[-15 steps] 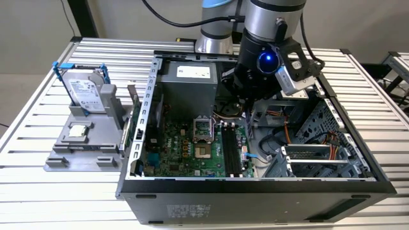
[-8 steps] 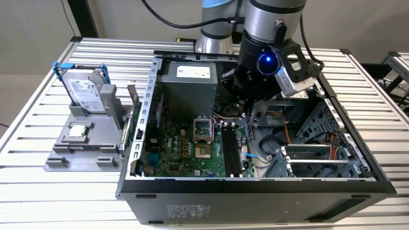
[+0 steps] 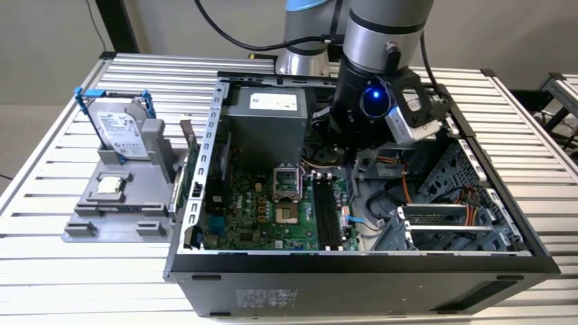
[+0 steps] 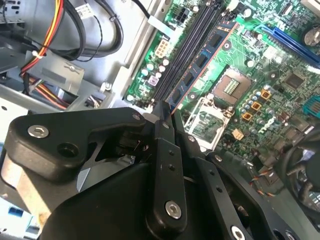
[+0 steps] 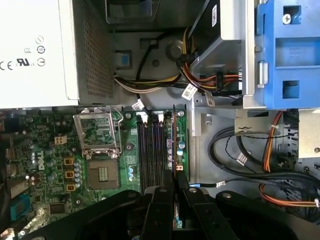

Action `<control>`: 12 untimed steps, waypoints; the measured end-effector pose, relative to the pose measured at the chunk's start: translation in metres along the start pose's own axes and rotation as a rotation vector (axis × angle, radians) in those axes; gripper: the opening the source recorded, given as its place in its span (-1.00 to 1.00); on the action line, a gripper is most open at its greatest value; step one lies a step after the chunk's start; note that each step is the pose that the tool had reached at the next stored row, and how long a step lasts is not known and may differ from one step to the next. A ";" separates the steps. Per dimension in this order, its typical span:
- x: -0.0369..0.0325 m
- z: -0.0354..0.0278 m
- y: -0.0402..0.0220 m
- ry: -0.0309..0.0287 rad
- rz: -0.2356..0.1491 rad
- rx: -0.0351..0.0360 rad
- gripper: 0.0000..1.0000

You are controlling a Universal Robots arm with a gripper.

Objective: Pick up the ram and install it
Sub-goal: 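Insert the ram into the slot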

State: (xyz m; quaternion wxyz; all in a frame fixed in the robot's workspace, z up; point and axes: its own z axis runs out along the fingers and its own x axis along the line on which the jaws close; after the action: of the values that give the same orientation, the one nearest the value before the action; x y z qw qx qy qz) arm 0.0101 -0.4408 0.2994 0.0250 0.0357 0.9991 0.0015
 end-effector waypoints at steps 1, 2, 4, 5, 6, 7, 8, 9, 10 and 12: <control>0.0000 0.0018 -0.0003 0.0000 0.000 0.0003 -1.00; 0.0001 0.0037 -0.0007 -0.0001 0.000 0.0004 -1.00; 0.0001 0.0070 -0.0024 -0.0001 0.000 0.0013 -1.00; 0.0002 0.0086 -0.0033 -0.0001 0.000 0.0017 -1.00; 0.0002 0.0102 -0.0042 -0.0001 0.000 0.0023 -1.00; 0.0003 0.0121 -0.0048 -0.0002 0.000 0.0023 -1.00; 0.0004 0.0138 -0.0051 -0.0002 0.000 0.0023 -1.00; 0.0004 0.0157 -0.0055 -0.0002 0.000 0.0025 -1.00; 0.0004 0.0173 -0.0059 -0.0003 0.000 0.0028 -1.00; 0.0005 0.0200 -0.0063 -0.0004 0.000 0.0049 -1.00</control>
State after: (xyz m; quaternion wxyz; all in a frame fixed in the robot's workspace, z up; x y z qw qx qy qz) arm 0.0101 -0.4470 0.2794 0.0251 0.0355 0.9991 -0.0009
